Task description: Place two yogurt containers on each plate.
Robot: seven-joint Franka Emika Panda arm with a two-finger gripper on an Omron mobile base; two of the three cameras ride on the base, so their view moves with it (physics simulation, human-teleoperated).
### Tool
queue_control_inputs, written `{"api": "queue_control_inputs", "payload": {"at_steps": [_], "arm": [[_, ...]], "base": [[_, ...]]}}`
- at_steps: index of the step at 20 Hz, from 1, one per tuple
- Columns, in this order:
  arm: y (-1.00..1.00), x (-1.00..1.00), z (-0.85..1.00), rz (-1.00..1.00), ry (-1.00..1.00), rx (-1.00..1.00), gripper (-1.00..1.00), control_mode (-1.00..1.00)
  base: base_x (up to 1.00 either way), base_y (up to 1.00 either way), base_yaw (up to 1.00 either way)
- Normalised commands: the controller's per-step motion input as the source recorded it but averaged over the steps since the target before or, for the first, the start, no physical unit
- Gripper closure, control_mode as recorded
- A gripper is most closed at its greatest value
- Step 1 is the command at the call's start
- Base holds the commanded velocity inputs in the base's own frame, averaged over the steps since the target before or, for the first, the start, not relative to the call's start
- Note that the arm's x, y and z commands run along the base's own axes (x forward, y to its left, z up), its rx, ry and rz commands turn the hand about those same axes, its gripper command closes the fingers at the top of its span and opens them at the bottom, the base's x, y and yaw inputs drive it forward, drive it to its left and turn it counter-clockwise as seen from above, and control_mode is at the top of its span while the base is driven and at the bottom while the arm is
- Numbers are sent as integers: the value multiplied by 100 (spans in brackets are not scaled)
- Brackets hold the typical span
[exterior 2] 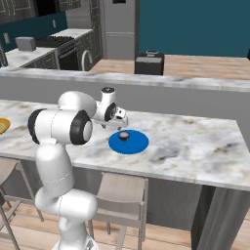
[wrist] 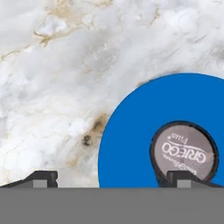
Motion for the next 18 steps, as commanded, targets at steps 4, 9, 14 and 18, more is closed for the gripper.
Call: {"api": "queue_control_inputs", "payload": {"at_steps": [4,9,14,18], "arm": [[78,0,14,9,0,0,-100,-100],[73,0,28,9,3,0,-100,-100],[64,0,10,10,5,0,-100,-100],[56,-7,-6,7,0,0,-100,-100]], "base": [[0,0,0],[0,0,0],[0,0,0],[0,0,0]]}}
